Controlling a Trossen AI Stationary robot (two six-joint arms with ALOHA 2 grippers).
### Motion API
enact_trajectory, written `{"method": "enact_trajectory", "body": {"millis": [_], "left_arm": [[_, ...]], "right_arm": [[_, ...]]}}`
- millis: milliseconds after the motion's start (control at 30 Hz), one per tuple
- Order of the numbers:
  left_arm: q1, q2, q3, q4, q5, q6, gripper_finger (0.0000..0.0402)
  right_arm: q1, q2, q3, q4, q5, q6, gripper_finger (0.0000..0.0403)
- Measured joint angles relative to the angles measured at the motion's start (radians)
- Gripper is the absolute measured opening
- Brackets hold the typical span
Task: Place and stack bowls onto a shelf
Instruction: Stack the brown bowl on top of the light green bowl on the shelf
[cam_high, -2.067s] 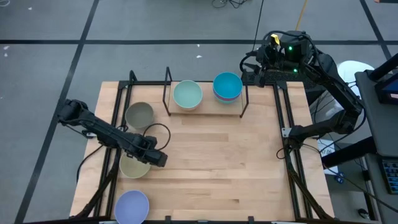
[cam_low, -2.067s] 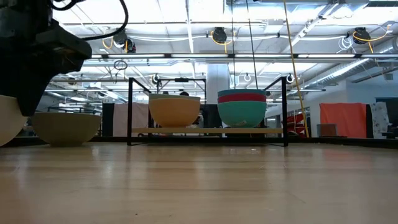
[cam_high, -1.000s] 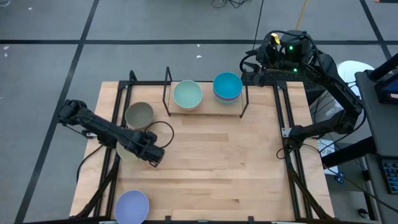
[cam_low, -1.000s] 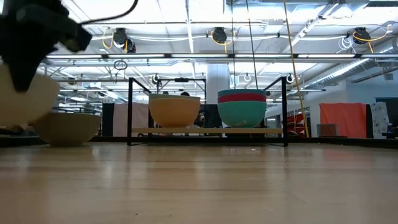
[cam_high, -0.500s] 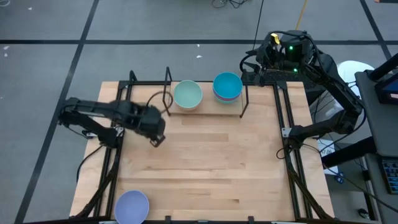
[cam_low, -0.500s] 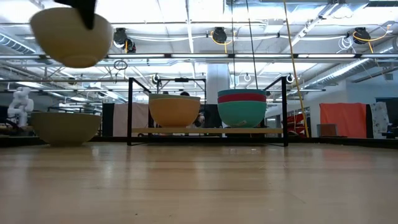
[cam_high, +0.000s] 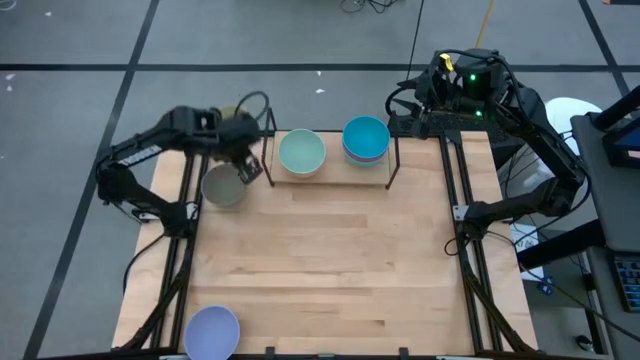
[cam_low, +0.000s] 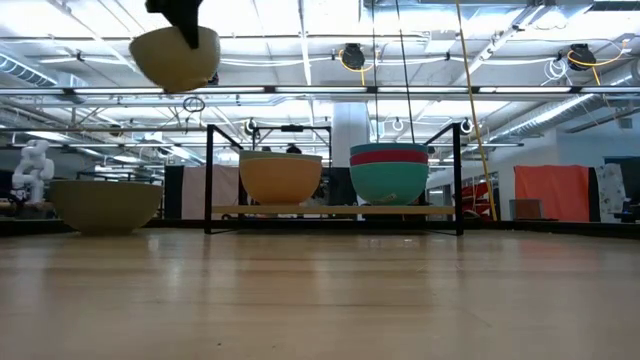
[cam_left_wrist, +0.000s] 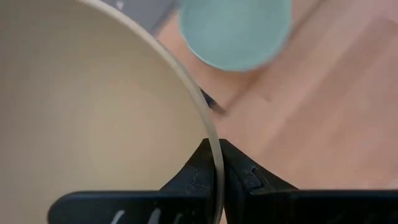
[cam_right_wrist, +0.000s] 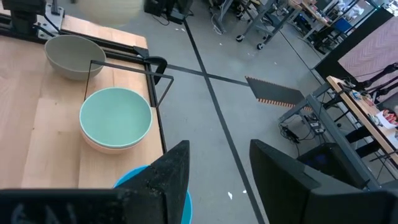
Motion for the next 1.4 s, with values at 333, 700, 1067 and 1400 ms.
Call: {"method": "enact_trajectory", "body": {"millis": [333,700,1067,1400], "left_arm": [[0.185,0.183,0.295,0.003,-0.006,0.358,0.0008],[0.219,0.409,0.485,0.086,0.175,0.481,0.0008],[0.139,0.551,0.486,0.077,0.238,0.5,0.0008],[0.088,0.638,0.486,0.044,0.236,0.519,0.0008]], "right_arm": [[0.0,0.0,0.0,0.0,0.0,0.054,0.0162],[0.0,0.0,0.0,0.0,0.021,0.055,0.0162],[0.0,0.0,0.0,-0.009,0.079,0.053,0.0162],[0.0,0.0,0.0,-0.009,0.079,0.053,0.0162]]}}
